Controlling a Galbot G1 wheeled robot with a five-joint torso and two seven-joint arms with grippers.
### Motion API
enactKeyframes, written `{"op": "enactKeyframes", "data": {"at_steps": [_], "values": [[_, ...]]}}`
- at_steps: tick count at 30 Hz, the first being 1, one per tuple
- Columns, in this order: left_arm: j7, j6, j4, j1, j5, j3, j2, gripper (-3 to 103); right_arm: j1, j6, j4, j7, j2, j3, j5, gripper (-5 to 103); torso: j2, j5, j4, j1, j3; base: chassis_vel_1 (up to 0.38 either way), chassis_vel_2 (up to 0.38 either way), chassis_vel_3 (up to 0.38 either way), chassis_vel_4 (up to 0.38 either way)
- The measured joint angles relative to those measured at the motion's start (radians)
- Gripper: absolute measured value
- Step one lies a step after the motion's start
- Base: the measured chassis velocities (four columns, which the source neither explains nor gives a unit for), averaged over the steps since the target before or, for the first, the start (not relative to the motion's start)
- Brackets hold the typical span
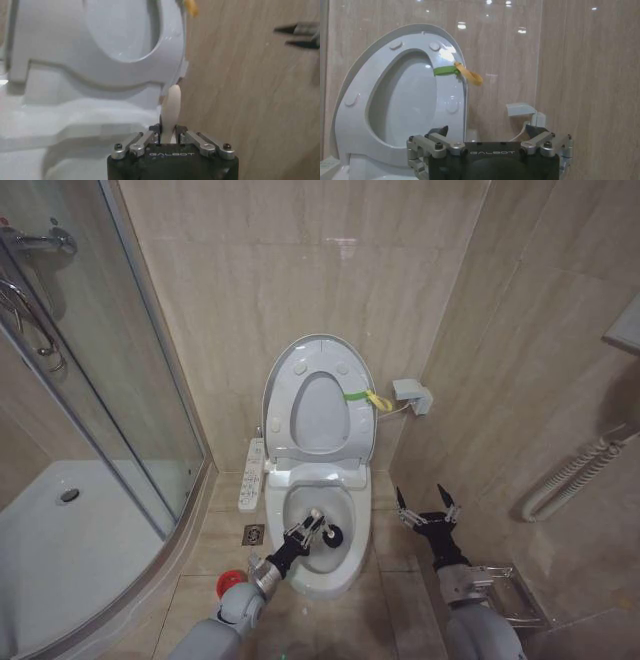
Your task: Open the toilet lid, clean the toilet bowl with a toilet brush, close the toilet lid, and flush.
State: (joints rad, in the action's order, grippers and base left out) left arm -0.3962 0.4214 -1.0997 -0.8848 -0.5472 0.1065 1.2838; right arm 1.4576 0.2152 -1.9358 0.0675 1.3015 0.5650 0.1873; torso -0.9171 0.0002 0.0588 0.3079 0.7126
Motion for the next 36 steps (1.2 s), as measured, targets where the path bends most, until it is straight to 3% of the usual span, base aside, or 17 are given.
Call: {"op": "enactKeyframes", "data": {"at_steps": [4, 8, 12, 17, 20, 24, 32, 36], "values": [[-0.012, 0.014, 0.091, 0.029, 0.015, -0.011, 0.026, 19, 0.0, 0.0, 0.0, 0.0, 0.0, 0.0, 0.0, 100, 0.0, 0.0002, -0.0003, 0.0, 0.0, 0.0, 0.0, 0.0, 0.0], [-0.011, 0.015, 0.087, 0.039, 0.011, -0.01, 0.031, 19, 0.0, 0.0, 0.0, 0.0, 0.0, 0.0, 0.0, 100, 0.0, -0.0002, 0.0002, 0.0, 0.0, 0.0, 0.0, 0.0, 0.0], [0.01, -0.006, -0.023, 0.029, -0.019, 0.002, 0.007, 19, 0.0, 0.0, 0.0, 0.0, 0.0, 0.0, 0.0, 100, 0.0, -0.0005, 0.0008, 0.0, 0.0, 0.0, 0.0, 0.0, 0.0], [0.085, -0.071, -0.277, -0.032, -0.091, 0.016, -0.053, 19, 0.0, 0.0, 0.0, 0.0, 0.0, 0.0, 0.0, 100, 0.0, -0.0004, 0.0008, 0.0, 0.0, 0.0, 0.0, 0.0, 0.0], [0.118, -0.088, -0.331, -0.068, -0.088, 0.016, -0.069, 19, 0.0, 0.0, 0.0, 0.0, 0.0, 0.0, 0.0, 100, 0.0, -0.0001, 0.0003, 0.0, 0.0, 0.0, 0.0, 0.0, 0.0], [0.115, -0.074, -0.252, -0.071, -0.049, 0.016, -0.055, 19, 0.0, 0.0, 0.0, 0.0, 0.0, 0.0, 0.0, 100, 0.0, -0.0002, 0.0002, 0.0, 0.0, 0.0, 0.0, 0.0, 0.0], [0.068, -0.03, 0.041, 0.038, -0.004, 0.027, 0.042, 19, 0.0, 0.0, 0.0, 0.0, 0.0, 0.0, 0.0, 100, 0.0, 0.0, 0.0001, 0.0, 0.0, 0.0, 0.0, 0.0, 0.0], [0.068, -0.029, 0.056, 0.056, -0.007, 0.03, 0.051, 19, 0.0, 0.0, 0.0, 0.0, 0.0, 0.0, 0.0, 100, 0.0, 0.0, 0.0003, 0.0, 0.0, 0.0, 0.0, 0.0, 0.0]]}}
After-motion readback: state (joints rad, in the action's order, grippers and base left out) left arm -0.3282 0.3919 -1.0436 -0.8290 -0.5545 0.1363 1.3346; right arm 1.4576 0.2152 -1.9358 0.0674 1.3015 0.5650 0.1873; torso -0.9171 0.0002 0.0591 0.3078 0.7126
